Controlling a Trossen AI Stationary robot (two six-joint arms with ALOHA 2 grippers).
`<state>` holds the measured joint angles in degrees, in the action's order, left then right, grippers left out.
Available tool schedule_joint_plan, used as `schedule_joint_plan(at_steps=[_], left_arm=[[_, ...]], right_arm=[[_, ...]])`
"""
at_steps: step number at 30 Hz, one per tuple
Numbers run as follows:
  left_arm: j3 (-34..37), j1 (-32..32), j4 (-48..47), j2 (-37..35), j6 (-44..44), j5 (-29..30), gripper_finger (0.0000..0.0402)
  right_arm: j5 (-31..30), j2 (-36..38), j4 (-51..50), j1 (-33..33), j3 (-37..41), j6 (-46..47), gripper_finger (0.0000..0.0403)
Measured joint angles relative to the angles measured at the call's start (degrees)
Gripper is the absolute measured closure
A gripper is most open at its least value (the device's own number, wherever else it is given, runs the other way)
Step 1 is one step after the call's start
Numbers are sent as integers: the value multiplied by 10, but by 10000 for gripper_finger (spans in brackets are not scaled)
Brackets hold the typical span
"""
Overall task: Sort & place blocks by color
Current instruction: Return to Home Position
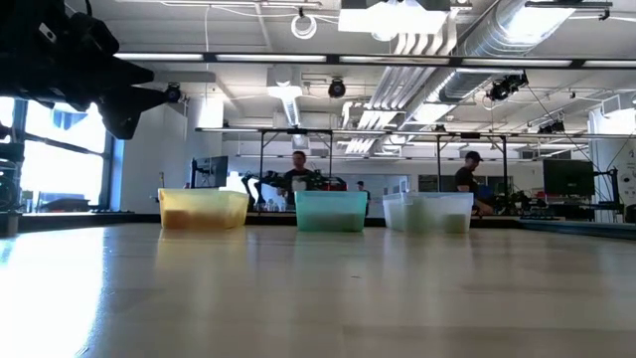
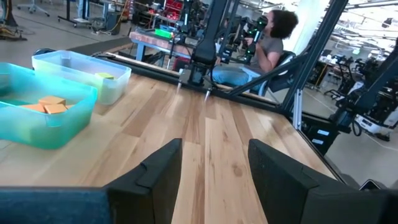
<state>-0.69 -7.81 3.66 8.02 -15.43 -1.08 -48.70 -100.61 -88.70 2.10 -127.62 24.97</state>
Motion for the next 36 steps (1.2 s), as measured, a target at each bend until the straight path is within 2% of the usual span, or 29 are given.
schedule_joint_plan(at_steps=[2,6,11,15,24,28,36], left_arm=[[0,0,0,0,0,0,229],[0,0,0,0,0,1,229],[0,0,0,0,0,2,229],[0,0,0,0,0,2,229],[0,0,0,0,0,2,229],[0,0,0,0,0,2,229],[0,0,0,0,0,2,229]], right_arm=[[-26,42,19,11,65,15,187],[-11,150,77,13,236,59,187],[86,308,297,11,447,-3,187],[170,415,460,3,583,-74,187],[327,592,642,-7,818,-141,187],[353,658,700,-7,911,-140,187],[357,774,778,-7,1063,-118,187]])
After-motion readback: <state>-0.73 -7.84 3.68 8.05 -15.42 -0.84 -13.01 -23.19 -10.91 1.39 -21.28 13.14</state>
